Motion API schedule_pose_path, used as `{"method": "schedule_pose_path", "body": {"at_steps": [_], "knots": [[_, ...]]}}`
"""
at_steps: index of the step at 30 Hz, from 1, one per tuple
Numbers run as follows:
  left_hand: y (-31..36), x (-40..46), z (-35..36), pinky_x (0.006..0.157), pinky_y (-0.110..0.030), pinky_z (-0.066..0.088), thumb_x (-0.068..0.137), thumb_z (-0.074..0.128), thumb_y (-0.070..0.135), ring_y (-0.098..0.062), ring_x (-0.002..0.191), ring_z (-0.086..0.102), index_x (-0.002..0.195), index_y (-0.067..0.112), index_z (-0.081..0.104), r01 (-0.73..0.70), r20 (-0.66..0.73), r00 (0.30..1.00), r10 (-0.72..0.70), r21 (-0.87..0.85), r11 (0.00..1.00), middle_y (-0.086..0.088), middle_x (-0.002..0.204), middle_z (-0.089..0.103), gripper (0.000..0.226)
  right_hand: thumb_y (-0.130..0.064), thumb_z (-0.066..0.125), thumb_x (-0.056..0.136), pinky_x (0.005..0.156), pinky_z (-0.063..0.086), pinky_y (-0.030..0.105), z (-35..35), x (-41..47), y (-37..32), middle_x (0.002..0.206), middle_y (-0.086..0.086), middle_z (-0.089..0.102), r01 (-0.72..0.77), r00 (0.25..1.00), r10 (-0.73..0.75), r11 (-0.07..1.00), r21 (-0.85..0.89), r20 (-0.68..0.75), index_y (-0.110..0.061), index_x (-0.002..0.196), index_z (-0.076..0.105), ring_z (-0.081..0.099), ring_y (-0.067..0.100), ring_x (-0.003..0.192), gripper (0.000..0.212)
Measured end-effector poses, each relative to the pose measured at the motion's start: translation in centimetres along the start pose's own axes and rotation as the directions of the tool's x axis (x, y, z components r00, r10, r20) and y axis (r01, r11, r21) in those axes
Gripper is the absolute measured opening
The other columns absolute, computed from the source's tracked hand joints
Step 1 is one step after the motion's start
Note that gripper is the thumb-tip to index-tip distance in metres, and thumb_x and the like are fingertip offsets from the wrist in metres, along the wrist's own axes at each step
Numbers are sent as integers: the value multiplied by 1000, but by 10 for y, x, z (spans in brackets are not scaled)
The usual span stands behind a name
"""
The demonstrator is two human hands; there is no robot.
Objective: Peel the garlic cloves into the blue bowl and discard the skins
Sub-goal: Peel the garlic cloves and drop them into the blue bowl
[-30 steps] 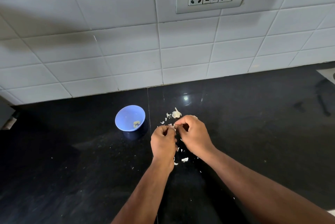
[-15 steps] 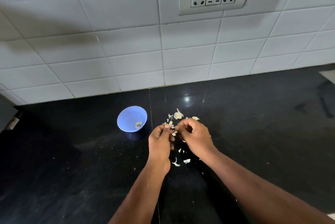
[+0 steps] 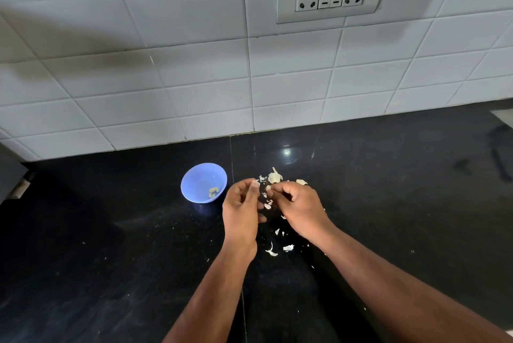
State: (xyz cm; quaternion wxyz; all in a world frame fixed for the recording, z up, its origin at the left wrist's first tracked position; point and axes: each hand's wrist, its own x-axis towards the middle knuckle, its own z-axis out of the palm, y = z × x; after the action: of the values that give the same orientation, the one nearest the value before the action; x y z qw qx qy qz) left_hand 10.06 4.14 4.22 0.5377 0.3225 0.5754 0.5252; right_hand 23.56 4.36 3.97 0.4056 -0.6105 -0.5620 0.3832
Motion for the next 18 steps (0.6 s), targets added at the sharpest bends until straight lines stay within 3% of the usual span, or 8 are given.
{"method": "schedule_pose_path", "body": {"at_steps": [3, 5, 8, 13, 18], "knots": [[5, 2, -3, 59, -30, 56, 101, 71, 22, -11, 74, 64, 105, 19, 77, -38, 115, 993, 25, 119, 992, -3, 88, 76, 7, -40, 70, 97, 67, 57, 47, -4, 3, 1, 77, 4, 74, 35, 998, -30, 994, -99, 55, -24, 83, 77, 70, 27, 73, 22], [6, 4, -3, 60, -29, 56, 100, 73, 18, -14, 76, 65, 104, 18, 78, 9, 140, 990, -27, 129, 992, -4, 88, 76, 7, -35, 68, 100, 60, 53, 43, -9, 4, 0, 72, 4, 69, 114, 991, -99, 977, -182, 91, -22, 80, 76, 62, 19, 63, 25], [8, 7, -5, 60, -29, 56, 99, 75, 19, -14, 76, 63, 107, 14, 79, 127, 168, 977, -134, 50, 991, -4, 87, 76, 11, -25, 66, 101, 67, 51, 28, -15, 4, -3, 87, -8, 68, 199, 977, -170, 947, -254, 133, -22, 93, 78, 64, 8, 78, 14], [6, 7, -1, 59, -27, 53, 94, 79, 20, -11, 69, 61, 101, 8, 80, 226, 176, 963, -204, -120, 967, -6, 85, 73, 14, -22, 69, 98, 75, 50, 14, -14, 2, -7, 98, -13, 71, 163, 984, -145, 965, -204, 100, -25, 102, 78, 67, 1, 89, 11], [3, 6, 2, 64, -28, 50, 95, 76, 21, -12, 70, 60, 99, 10, 79, 285, 223, 947, -233, -240, 928, -7, 89, 74, 12, -16, 73, 92, 64, 52, 18, -10, 5, -16, 78, -5, 75, 48, 998, -45, 996, -81, 38, -19, 92, 80, 64, 1, 67, 8]]}}
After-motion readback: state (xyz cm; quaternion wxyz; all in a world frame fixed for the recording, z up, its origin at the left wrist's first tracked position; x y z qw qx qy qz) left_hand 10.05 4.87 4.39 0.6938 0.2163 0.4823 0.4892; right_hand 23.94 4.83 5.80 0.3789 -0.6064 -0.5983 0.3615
